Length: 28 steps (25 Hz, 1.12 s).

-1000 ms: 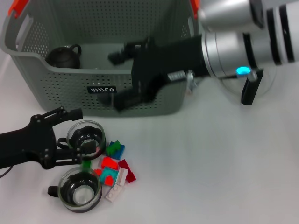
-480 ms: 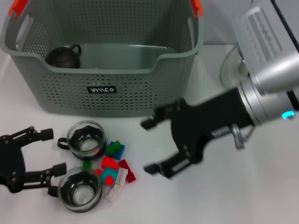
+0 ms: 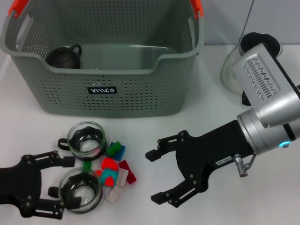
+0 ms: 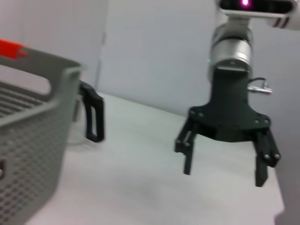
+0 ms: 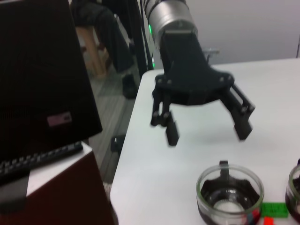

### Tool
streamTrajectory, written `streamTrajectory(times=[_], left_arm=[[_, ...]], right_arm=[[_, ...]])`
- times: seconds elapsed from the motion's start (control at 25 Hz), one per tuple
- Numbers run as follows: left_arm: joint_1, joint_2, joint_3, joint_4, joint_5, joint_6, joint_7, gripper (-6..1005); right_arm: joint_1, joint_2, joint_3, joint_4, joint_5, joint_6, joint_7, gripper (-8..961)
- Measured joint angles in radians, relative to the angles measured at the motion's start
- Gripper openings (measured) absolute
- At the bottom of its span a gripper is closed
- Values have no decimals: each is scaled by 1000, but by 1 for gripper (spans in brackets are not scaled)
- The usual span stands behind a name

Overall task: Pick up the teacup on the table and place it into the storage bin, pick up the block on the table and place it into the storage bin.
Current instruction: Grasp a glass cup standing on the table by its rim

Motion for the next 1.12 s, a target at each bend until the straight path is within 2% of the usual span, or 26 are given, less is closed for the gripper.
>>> streamTrajectory(times=[0.16,0.44,0.6,0.72,0.92,1.12], left_arm=[[-9,-11,95,70,16,3,-12,949],[-15,-41,299,313,45,-6,-149,949],[-33,-69,369,461,125,0,-243,949],[-30,-92,456,592,196,4,-316,949],[-25,-94,580,679,216,5,-427,950],[-25,-95,711,699,225,-3,-521,950]], right_arm=[[3,0,3,69,46,18,-63,944],[12,2,-4,140,65,60,-106,944],[18,3,-1,162,72,74,-104,945],[15,3,1,167,97,79,-105,945],[9,2,-3,181,116,104,-102,945],[18,3,-14,203,116,123,-107,945]])
